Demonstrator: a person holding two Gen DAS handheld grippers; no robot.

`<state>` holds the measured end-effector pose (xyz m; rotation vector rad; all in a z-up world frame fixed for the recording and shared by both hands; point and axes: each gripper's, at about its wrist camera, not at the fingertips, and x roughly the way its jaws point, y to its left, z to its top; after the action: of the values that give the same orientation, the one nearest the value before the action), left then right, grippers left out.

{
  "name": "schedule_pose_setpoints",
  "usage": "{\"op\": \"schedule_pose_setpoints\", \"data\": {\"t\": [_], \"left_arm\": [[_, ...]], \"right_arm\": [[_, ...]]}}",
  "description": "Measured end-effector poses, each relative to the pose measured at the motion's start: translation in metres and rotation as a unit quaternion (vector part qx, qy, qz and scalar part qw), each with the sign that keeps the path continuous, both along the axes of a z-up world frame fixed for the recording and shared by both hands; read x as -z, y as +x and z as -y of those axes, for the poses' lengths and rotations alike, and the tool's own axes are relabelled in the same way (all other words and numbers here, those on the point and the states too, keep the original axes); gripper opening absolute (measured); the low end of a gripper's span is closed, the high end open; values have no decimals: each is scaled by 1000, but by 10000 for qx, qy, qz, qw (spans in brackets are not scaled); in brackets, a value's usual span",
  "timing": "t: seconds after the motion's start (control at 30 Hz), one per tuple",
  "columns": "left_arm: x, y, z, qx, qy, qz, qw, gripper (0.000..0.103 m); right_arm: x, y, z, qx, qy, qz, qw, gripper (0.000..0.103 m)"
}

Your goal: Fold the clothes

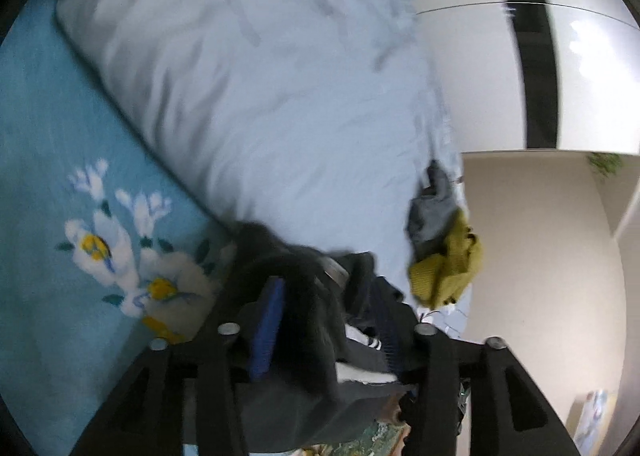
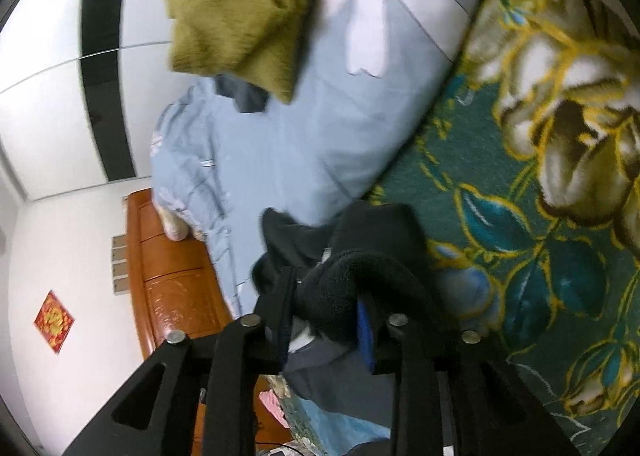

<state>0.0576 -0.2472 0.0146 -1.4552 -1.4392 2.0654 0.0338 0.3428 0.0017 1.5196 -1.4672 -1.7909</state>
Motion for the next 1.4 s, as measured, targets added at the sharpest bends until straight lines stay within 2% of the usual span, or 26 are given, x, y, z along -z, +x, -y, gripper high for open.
{"op": "schedule_pose_setpoints", "data": {"t": [0.07, 0.1, 0.17, 0.23, 0.33, 0.43, 0.6, 0.73, 0.83, 0.9, 0.93, 0.97, 1.0, 1.07, 1.17, 1.27, 1.37, 1.4], "left_arm": [[-9, 10, 6, 1, -224, -181, 9996, 67], [-11, 15, 8, 25, -398, -204, 9990, 67], [-2, 22, 8, 198, -938, 7, 9954, 67], [11, 26, 7, 335, -1206, 259, 9918, 67], [30, 26, 3, 403, -1263, 445, 9902, 67], [42, 14, -5, 359, -1205, 530, 9906, 67], [47, -5, -18, 475, -1281, 441, 9896, 67], [48, -19, -28, 601, -1375, 325, 9881, 65], [39, -18, -35, 731, -1561, 125, 9850, 45], [34, -18, -39, 813, -1694, -11, 9822, 28], [31, -18, -44, 834, -1812, -83, 9799, 24], [29, -17, -47, 892, -1894, -117, 9778, 16], [27, -16, -49, 913, -1903, -158, 9774, 12], [19, -13, -47, 802, -1801, -261, 9800, 11], [-2, -9, -38, 488, -1508, -550, 9858, 10], [-31, -5, -31, 302, -1320, -1021, 9855, 10], [-38, -11, -36, 279, -1663, -1165, 9788, 10], [-27, -15, -36, 287, -1760, -1005, 9788, 10]], "right_arm": [[-10, 6, -5, 43, 67, -235, 9997, 32], [-14, 9, -7, 74, 116, -341, 9993, 32], [-16, 15, -11, 95, 261, -413, 9988, 32], [-11, 22, -13, 16, 487, -330, 9983, 32], [3, 26, -8, -220, 847, -90, 9961, 32], [14, 22, -1, -328, 981, -36, 9946, 32], [34, 0, 3, -91, 1087, 32, 9940, 32], [42, -9, 3, 68, 776, 39, 9970, 33], [37, -10, 7, -29, 856, -73, 9963, 35], [27, -8, 9, -93, 949, -284, 9950, 27], [22, -7, 9, -123, 983, -347, 9945, 17], [18, -6, 9, -152, 1013, -407, 9939, 11], [15, -6, 10, -176, 1021, -459, 9936, 11], [5, -4, 11, -230, 988, -593, 9931, 10], [-14, -4, 9, -185, 665, -884, 9937, 9], [-44, -5, 6, -97, 401, -1346, 9900, 9], [-62, -9, 10, -85, 394, -1650, 9855, 9], [-59, -12, 10, -75, 481, -1639, 9853, 9]]}}
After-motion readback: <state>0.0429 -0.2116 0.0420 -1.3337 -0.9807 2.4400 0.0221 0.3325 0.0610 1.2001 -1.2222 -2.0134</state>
